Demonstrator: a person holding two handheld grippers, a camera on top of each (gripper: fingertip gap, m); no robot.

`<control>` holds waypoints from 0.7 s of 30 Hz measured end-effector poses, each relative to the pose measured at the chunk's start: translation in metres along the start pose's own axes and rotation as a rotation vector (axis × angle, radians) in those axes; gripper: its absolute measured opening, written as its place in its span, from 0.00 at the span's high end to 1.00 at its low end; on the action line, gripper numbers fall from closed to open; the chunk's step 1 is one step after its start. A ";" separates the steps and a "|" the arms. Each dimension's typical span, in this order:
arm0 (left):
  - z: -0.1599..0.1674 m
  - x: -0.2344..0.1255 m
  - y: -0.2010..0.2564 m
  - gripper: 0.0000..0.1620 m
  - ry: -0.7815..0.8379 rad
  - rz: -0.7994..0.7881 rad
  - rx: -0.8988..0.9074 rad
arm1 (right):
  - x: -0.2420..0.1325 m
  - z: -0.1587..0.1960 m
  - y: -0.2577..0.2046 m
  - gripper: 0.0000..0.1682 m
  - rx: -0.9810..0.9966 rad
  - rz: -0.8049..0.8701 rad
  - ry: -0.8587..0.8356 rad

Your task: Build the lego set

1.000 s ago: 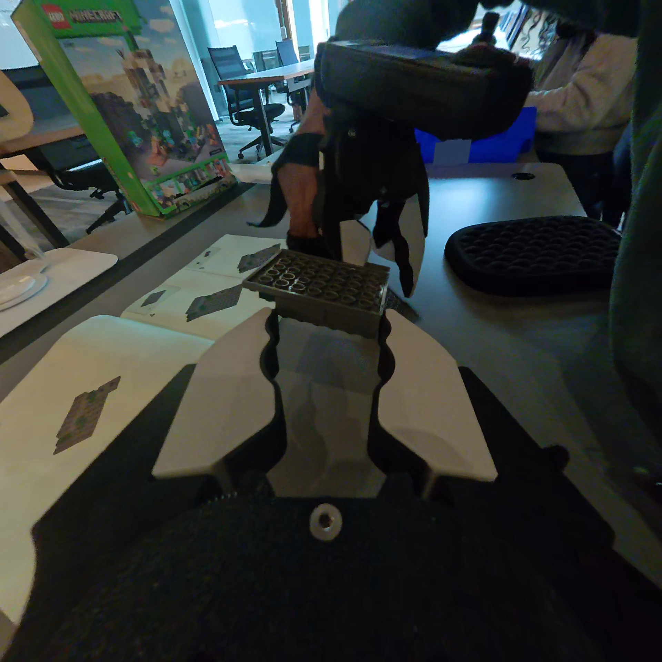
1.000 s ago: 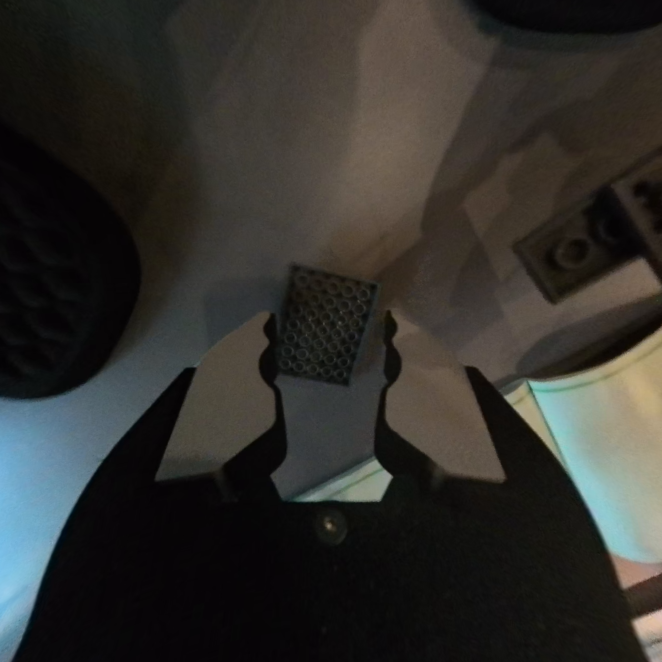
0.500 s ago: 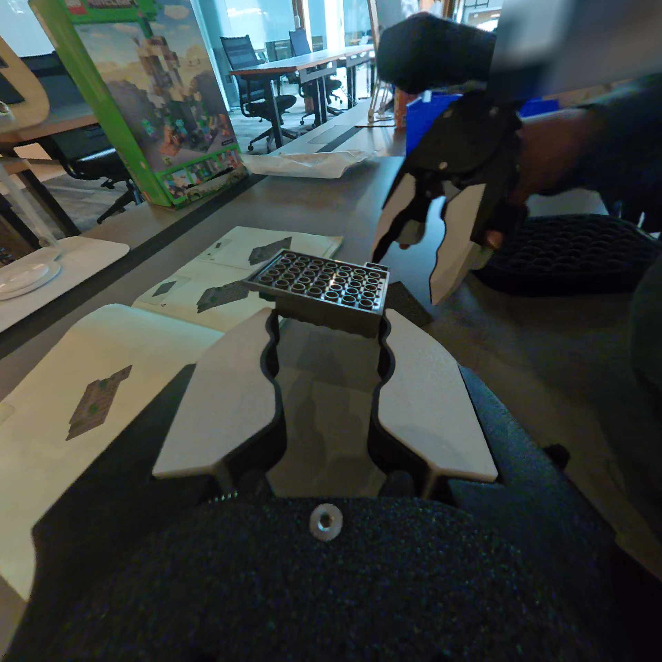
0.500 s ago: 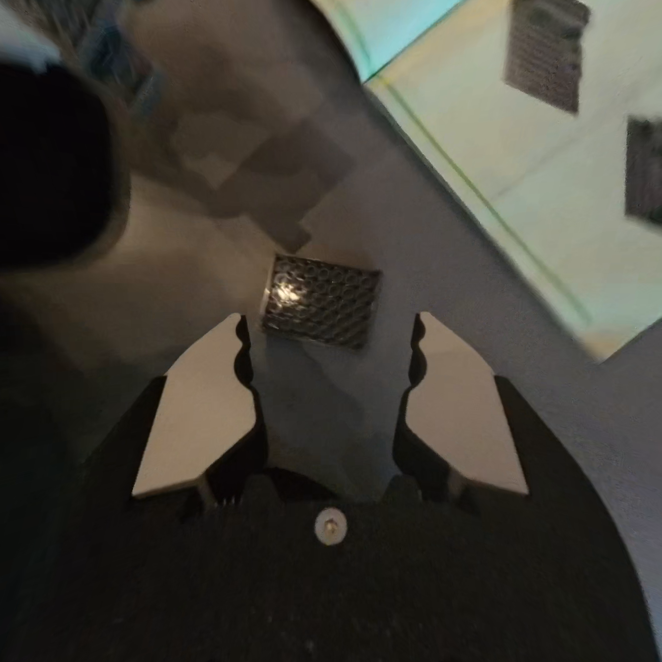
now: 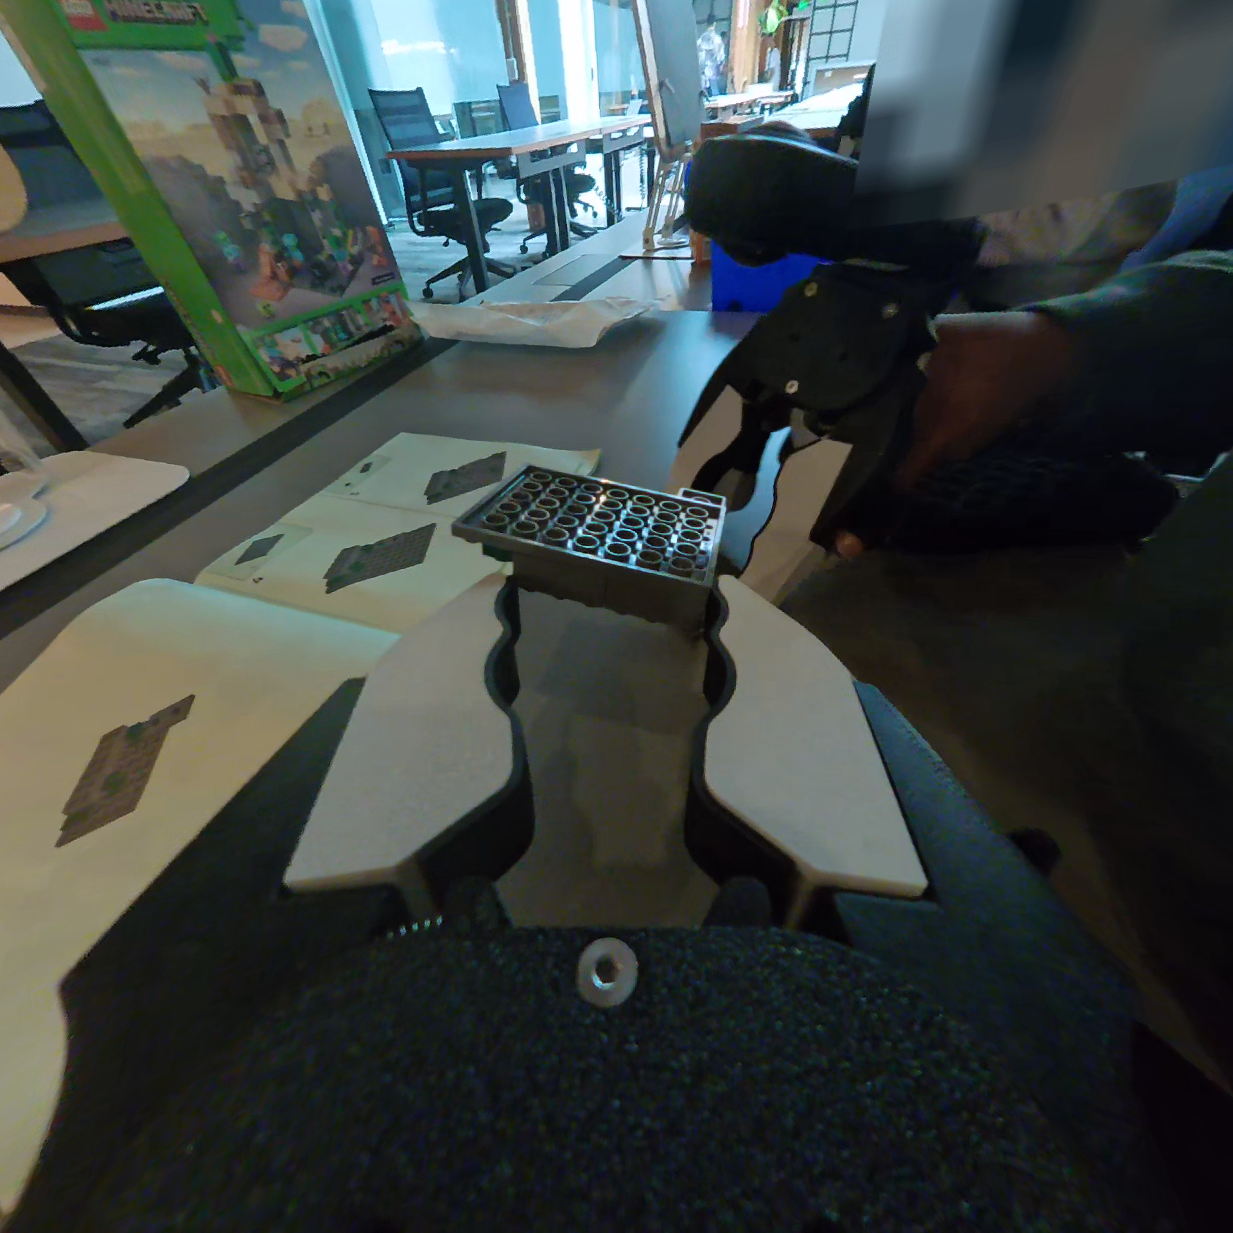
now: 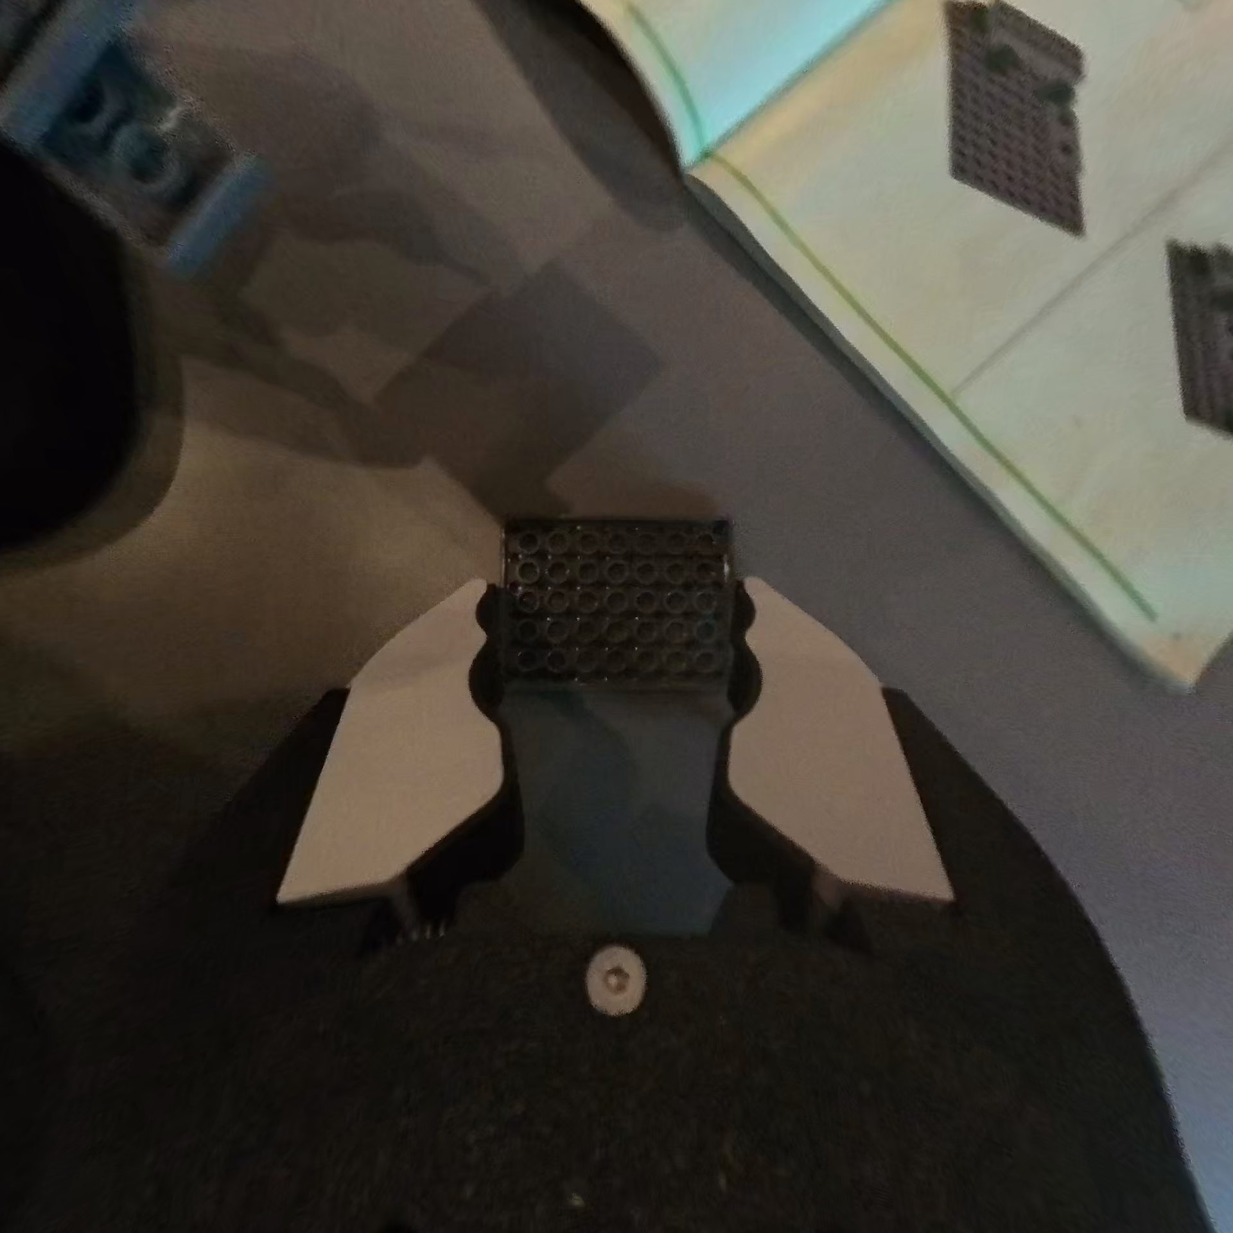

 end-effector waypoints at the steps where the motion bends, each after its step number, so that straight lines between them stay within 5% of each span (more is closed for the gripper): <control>1: 0.000 0.000 0.000 0.67 -0.002 0.002 0.000 | 0.000 0.001 0.002 0.60 -0.033 -0.026 0.012; 9: 0.001 0.005 0.003 0.67 -0.036 0.034 0.004 | -0.018 0.004 0.033 0.61 -0.305 -0.263 0.212; 15: -0.004 0.011 0.003 0.67 -0.023 0.053 -0.016 | -0.063 -0.047 0.042 0.61 -0.408 -0.309 0.359; 21: -0.017 0.018 0.006 0.67 0.037 0.060 -0.018 | -0.074 -0.080 0.034 0.61 -0.541 -0.290 0.328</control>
Point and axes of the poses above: each gripper's, where its closed fingertips meet, x out along the fingers, z out of its underside, y = z × x across the jaws, the point moved 10 cm from there along -x, back along the fingers, and after that the axes turned 9 degrees about -x, right-handed, at the moved point
